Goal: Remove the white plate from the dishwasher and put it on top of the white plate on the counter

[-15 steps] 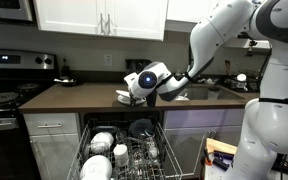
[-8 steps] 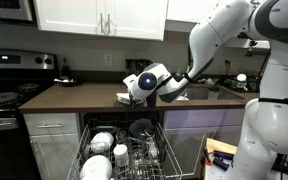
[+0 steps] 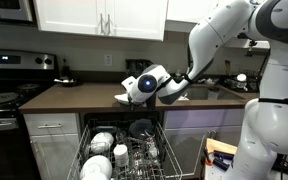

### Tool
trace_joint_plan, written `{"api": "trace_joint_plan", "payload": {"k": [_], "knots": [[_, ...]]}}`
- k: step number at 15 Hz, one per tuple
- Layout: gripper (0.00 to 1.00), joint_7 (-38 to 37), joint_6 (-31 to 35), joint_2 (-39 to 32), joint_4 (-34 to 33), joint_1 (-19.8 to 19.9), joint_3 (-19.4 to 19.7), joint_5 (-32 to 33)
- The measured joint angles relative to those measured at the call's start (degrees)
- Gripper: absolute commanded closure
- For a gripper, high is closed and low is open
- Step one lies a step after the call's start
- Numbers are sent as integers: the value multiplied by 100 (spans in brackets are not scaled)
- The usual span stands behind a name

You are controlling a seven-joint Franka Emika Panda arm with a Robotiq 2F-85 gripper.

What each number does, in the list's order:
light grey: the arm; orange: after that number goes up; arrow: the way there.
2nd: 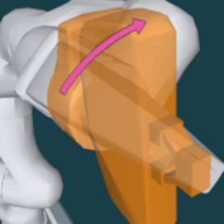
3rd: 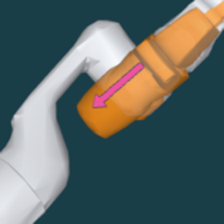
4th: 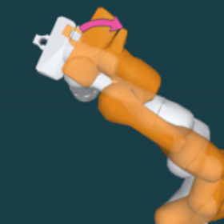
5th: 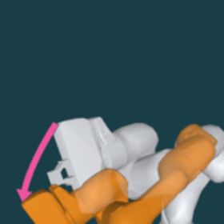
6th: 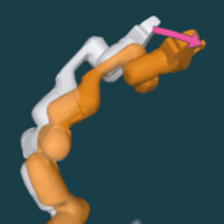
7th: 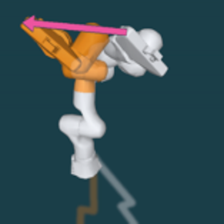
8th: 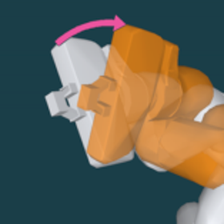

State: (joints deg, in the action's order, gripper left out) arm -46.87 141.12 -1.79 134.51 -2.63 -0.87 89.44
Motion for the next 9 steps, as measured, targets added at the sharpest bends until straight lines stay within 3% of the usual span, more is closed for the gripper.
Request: {"api": "trace_joint_plan", "payload": {"k": [9], "knots": [[99, 1, -12, -4, 0, 15, 11, 0]]}}
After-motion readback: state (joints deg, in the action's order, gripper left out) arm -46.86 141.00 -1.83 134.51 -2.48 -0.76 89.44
